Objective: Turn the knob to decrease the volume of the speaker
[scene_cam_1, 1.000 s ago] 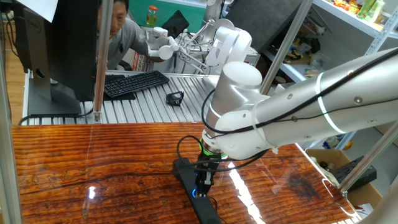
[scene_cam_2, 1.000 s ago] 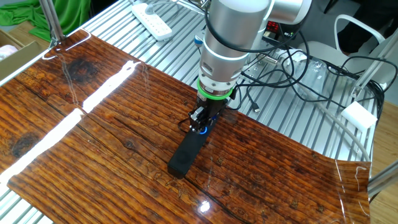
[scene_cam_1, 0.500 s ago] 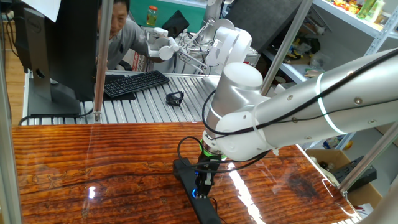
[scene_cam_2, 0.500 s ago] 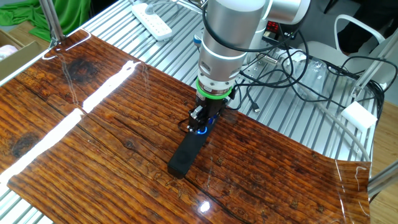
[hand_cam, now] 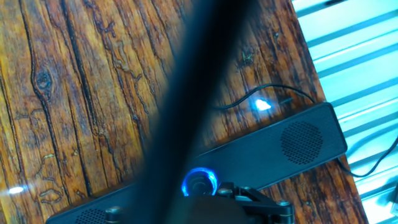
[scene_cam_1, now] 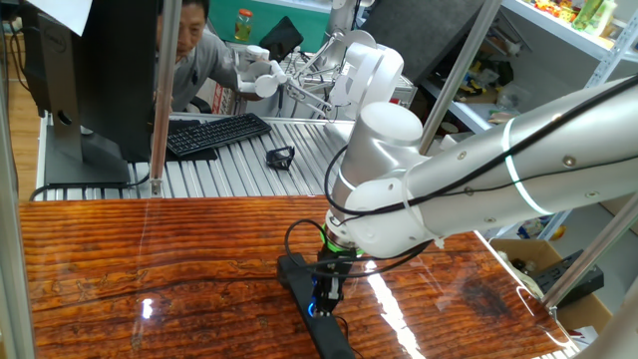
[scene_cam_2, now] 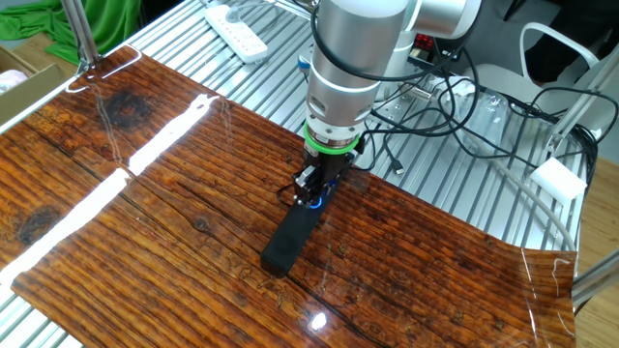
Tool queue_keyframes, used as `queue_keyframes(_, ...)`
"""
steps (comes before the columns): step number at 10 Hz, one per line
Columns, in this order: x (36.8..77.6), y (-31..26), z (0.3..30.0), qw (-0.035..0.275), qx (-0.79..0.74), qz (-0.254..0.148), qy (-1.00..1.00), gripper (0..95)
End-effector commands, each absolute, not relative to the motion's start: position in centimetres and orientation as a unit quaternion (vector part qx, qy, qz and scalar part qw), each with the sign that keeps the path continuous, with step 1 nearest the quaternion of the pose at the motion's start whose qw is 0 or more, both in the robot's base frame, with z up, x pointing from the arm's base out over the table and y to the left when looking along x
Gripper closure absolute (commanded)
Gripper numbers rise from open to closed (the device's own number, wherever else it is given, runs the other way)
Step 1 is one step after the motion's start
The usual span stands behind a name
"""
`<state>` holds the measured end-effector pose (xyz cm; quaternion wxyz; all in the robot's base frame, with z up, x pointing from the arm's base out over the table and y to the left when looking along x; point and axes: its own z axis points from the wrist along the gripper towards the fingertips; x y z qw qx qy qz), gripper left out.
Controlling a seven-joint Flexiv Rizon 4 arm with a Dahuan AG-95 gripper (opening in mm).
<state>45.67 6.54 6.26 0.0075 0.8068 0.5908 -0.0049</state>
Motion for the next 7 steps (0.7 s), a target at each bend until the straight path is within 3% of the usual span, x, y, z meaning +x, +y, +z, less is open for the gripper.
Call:
queue_keyframes(1, 45.61, 6.53, 6.35, 0.007, 0.806, -0.005, 0.591, 57.0)
queue_keyframes(7, 45.62, 6.48, 6.19, 0.01, 0.815, -0.004, 0.579, 57.0)
